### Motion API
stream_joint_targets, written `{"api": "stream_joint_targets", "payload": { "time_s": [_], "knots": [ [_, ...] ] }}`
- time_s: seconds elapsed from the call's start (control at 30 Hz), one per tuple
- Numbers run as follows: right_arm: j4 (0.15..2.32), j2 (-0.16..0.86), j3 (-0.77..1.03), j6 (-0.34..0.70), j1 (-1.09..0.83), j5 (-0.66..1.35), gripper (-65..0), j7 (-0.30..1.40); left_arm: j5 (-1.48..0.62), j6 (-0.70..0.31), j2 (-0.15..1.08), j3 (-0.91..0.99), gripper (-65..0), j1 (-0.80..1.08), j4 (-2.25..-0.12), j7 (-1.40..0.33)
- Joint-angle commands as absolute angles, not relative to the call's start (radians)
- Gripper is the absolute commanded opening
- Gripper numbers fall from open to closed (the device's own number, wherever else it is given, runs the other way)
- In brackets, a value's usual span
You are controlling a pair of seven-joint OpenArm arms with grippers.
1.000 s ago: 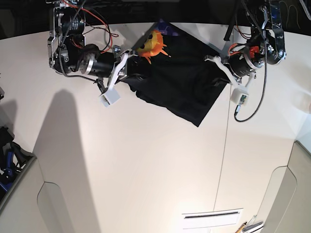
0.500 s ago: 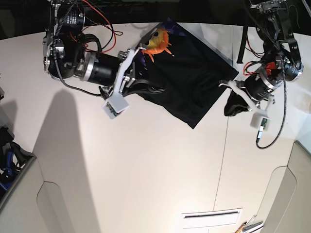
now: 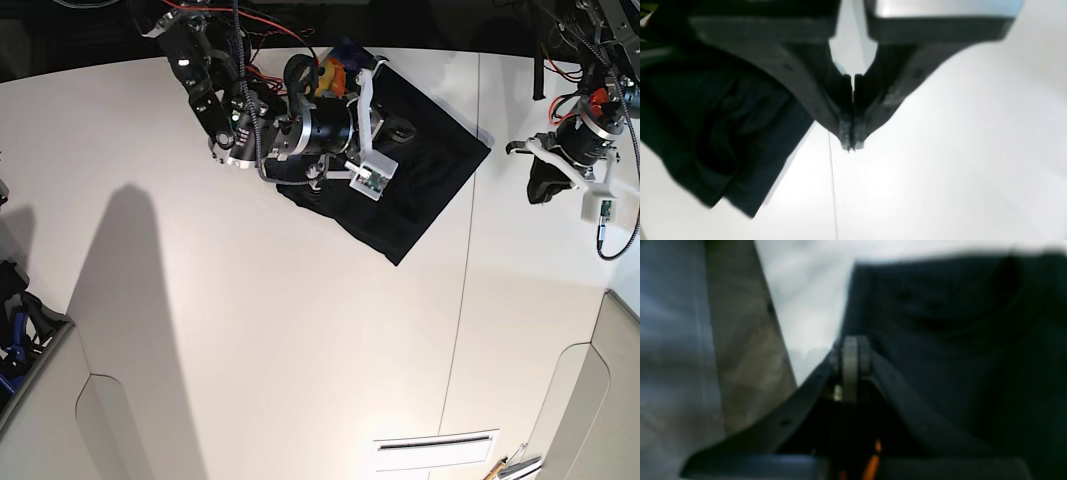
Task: Fold the T-shirt properly
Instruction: 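Drag the folded shirt with the right gripper to the table edge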
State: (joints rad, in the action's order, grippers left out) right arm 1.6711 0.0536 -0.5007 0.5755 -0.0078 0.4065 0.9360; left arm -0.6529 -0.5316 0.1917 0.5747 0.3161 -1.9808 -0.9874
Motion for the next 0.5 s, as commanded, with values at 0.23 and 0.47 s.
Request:
{"api": "stream_joint_targets", "payload": {
  "time_s": [0.23,0.47],
  "knots": [
    [1.479,0.051,-0.291,0.503,0.01,0.329,-65.0,0.888,-0.673,-0.535,0.202,0.578,-65.0,0.319,-2.0,-0.958],
    [1.468,0.058,0.086,0.437,0.023,0.34,-65.0,0.879,-0.682,-0.535,0.202,0.578,-65.0,0.319,-2.0,-0.95]
  ]
}}
